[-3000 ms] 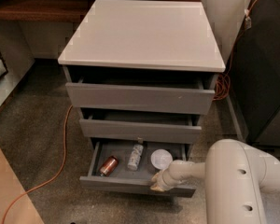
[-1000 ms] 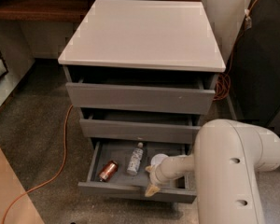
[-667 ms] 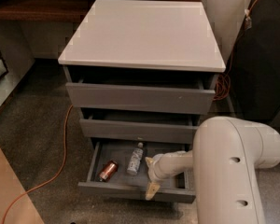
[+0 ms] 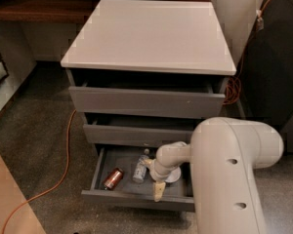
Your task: Pick blue plastic bottle from bottom drawer and place on counter
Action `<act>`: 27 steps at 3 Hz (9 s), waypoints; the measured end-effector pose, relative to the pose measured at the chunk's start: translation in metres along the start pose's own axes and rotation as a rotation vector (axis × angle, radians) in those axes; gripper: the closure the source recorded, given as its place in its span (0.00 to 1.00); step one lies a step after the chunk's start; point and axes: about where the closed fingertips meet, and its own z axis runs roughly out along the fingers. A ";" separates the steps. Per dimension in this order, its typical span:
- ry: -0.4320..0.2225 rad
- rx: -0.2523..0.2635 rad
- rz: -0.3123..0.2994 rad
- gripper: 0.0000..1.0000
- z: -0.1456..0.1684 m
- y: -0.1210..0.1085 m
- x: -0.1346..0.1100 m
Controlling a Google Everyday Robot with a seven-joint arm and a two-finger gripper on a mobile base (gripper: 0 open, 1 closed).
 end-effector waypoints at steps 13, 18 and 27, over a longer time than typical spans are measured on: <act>0.206 -0.198 -0.989 0.00 0.164 -0.104 0.014; 0.204 -0.163 -0.834 1.00 0.136 -0.083 -0.024; -0.111 0.199 -1.029 1.00 -0.132 0.025 -0.144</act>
Offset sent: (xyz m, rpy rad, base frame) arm 0.0010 0.0046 0.0014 -0.0685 0.0370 0.1407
